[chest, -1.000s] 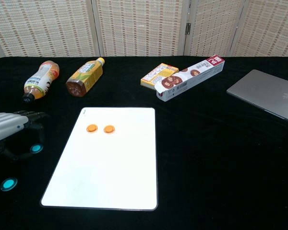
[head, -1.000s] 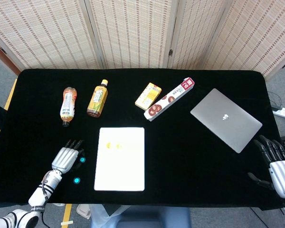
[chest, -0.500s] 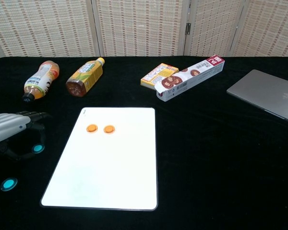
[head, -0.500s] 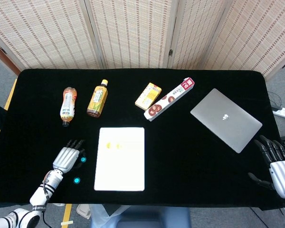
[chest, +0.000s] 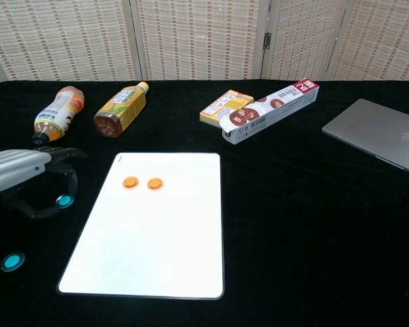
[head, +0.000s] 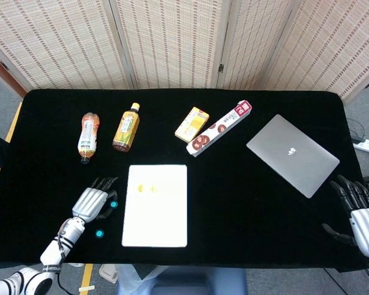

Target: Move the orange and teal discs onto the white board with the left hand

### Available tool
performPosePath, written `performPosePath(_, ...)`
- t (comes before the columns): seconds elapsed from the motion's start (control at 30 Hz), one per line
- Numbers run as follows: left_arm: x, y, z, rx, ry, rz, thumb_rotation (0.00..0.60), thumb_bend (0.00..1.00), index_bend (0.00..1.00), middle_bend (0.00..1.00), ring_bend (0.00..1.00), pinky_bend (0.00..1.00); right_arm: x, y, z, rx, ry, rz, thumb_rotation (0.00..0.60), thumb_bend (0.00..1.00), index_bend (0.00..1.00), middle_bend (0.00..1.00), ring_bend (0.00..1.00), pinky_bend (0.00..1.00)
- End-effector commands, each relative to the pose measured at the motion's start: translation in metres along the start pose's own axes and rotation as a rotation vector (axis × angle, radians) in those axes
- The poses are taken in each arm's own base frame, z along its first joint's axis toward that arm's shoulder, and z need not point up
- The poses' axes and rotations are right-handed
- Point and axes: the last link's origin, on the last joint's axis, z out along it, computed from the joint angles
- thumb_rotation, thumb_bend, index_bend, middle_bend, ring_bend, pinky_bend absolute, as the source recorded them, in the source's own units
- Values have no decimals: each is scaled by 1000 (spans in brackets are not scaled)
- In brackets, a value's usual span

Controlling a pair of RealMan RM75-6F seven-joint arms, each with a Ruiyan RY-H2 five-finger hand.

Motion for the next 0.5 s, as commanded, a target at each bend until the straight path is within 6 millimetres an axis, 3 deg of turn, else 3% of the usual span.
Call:
performPosePath(0.03, 6, 11, 5, -34, 8, 7, 600, 430, 504, 83, 0, 0, 0, 1, -1, -3, 1, 0, 600, 209, 0, 0, 0, 0)
performPosePath(0.5, 1, 56, 19, -134, -28, 9, 600, 429, 502, 83, 0, 0, 1, 6, -2, -12, 2, 5, 600, 209, 0, 0, 0, 0)
